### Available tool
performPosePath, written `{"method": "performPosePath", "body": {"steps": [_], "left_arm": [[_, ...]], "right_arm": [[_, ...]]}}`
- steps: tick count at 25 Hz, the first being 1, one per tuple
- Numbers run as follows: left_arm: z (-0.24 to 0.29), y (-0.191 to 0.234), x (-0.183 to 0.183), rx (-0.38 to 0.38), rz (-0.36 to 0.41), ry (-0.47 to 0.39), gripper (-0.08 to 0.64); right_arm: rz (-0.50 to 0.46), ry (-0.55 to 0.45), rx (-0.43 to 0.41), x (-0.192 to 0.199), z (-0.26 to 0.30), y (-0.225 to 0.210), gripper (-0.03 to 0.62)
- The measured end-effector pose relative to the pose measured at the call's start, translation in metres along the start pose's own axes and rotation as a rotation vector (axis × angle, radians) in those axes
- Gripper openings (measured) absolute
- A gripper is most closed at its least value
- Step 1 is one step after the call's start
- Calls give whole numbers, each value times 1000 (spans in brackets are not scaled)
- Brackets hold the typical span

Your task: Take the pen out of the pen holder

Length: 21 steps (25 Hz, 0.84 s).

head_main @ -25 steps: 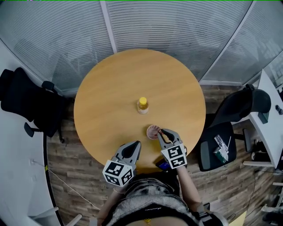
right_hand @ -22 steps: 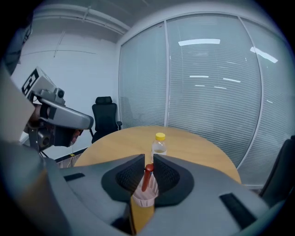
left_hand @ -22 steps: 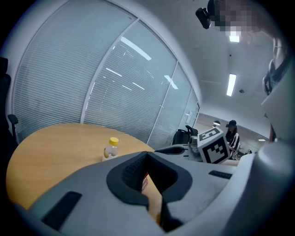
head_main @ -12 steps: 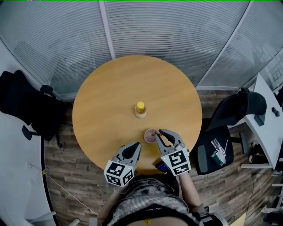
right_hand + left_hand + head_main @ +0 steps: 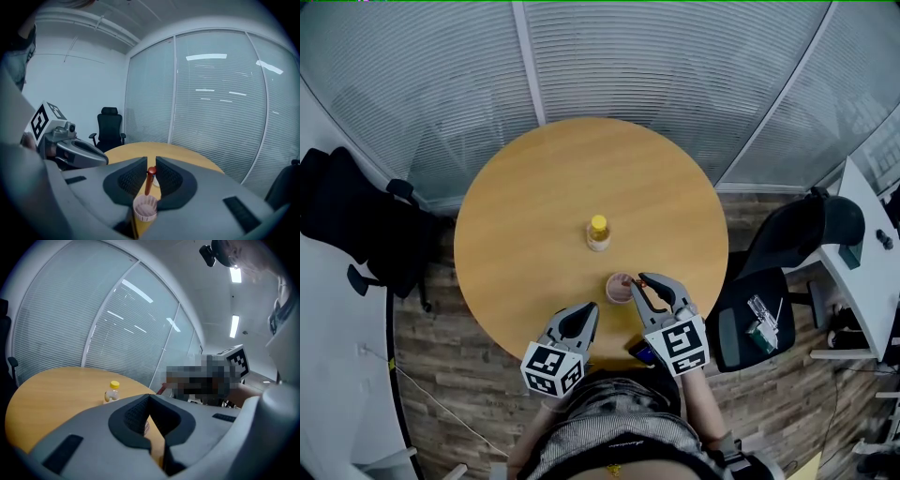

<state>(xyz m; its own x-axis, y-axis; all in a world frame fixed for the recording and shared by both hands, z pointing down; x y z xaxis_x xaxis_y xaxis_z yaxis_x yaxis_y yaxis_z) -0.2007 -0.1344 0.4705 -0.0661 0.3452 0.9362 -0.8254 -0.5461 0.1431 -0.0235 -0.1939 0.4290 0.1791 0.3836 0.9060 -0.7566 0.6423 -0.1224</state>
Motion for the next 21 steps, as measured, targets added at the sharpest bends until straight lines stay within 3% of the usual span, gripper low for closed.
{"method": "performPosePath", "body": {"steps": [21], "left_arm": [[-2,-4,-1,-3,2,-4,5]], "right_arm": [[-35,4,-24,-7,-3,3,69]]}}
Point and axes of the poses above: the fingertips, and each gripper's own axes: z forward along the fingers, y to its left, x out of its underside, the point moved 9 cm from there along -z, backward along the fingers, and after that the axes turned 12 degrees about z, right-handed, at the moved point
